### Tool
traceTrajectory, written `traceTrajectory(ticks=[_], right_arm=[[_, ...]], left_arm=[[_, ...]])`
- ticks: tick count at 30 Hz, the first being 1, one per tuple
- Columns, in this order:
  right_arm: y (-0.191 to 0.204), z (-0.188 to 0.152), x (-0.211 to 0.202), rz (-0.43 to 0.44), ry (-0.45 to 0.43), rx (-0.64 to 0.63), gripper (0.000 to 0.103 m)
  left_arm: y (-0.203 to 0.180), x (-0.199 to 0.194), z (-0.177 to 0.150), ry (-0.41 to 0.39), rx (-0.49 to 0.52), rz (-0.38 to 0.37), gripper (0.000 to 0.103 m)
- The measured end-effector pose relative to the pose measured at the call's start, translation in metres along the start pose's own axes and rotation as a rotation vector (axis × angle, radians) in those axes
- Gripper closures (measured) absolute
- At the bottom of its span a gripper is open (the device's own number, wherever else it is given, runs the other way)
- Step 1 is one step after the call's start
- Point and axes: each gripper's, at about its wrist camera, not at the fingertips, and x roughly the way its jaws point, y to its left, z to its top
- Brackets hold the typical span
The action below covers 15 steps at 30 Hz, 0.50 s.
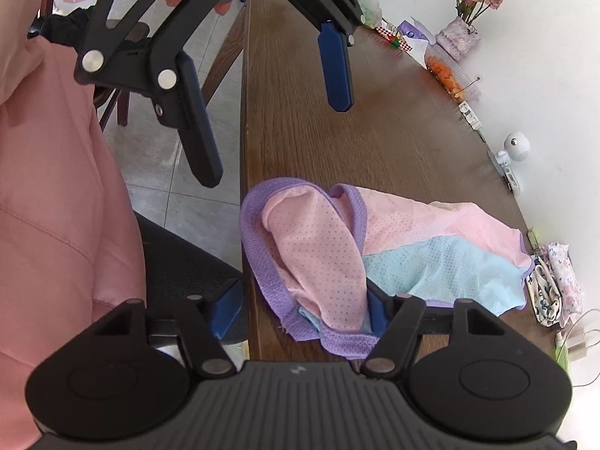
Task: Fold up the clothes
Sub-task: 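Grasp the folded purple-trimmed end with the right tool and lift it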
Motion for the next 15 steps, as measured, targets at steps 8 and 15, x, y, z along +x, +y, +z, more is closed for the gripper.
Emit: traceTrajectory(ticks=[8, 15], right_arm=[[0.001, 0.007, -0.015, 0.046, 0.016, -0.028, 0.061], [-0.017, 0.010, -0.026, 0.141, 0.019, 0.026, 0.076]], left_arm=[[0.000, -0.005, 0.000, -0.005, 0.031, -0.019, 0.001], [-0.016, -0.011, -0.001, -0.007, 0.232, -0.039, 0.001]])
